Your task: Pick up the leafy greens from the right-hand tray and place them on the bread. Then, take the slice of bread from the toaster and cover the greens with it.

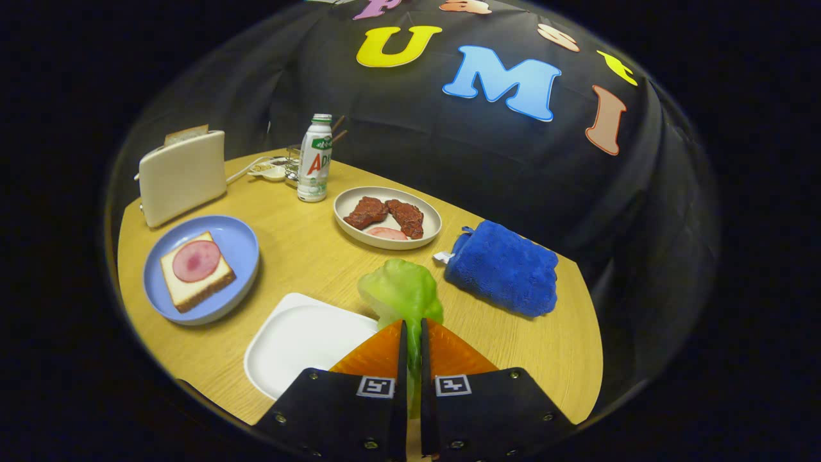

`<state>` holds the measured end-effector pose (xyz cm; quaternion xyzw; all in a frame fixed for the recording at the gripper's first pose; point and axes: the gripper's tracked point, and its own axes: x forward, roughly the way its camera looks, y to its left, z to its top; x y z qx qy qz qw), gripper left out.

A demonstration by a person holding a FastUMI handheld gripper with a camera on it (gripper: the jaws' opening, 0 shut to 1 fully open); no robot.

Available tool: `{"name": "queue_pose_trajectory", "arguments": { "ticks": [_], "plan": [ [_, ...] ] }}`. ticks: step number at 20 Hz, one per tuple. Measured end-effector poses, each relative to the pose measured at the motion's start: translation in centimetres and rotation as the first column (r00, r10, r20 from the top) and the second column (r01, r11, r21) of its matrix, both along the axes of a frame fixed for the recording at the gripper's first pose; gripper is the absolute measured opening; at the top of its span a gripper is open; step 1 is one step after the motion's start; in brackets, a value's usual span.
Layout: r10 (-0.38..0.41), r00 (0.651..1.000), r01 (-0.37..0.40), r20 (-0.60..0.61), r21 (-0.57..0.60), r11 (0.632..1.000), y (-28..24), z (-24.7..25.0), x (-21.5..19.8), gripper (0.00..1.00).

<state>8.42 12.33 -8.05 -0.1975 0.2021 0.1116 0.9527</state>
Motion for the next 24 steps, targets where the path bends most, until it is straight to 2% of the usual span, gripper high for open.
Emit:
{"name": "queue_pose_trajectory", "arguments": {
  "ticks": [5,8,11,15,19,22,24],
  "plan": [
    [0.157,0.987,-0.158,0.024,0.073,0.985,7.4,2.5,-2.7,0.09],
    [0.279,0.960,-0.278,0.002,0.060,0.959,13.5,1.7,-3.8,0.09],
    [0.363,0.931,-0.363,-0.033,0.032,0.931,18.5,-0.2,-3.9,0.09],
    [0.392,0.918,-0.393,-0.060,-0.014,0.919,21.9,-1.8,-3.0,0.09],
    [0.421,0.897,-0.416,-0.134,0.059,0.907,24.2,-3.2,-3.2,0.12],
    [0.407,0.899,-0.407,-0.163,0.033,0.913,24.1,-4.2,-3.4,0.27],
    [0.422,0.885,-0.413,-0.198,0.086,0.907,24.8,-4.7,-4.5,0.32]
  ]
}}
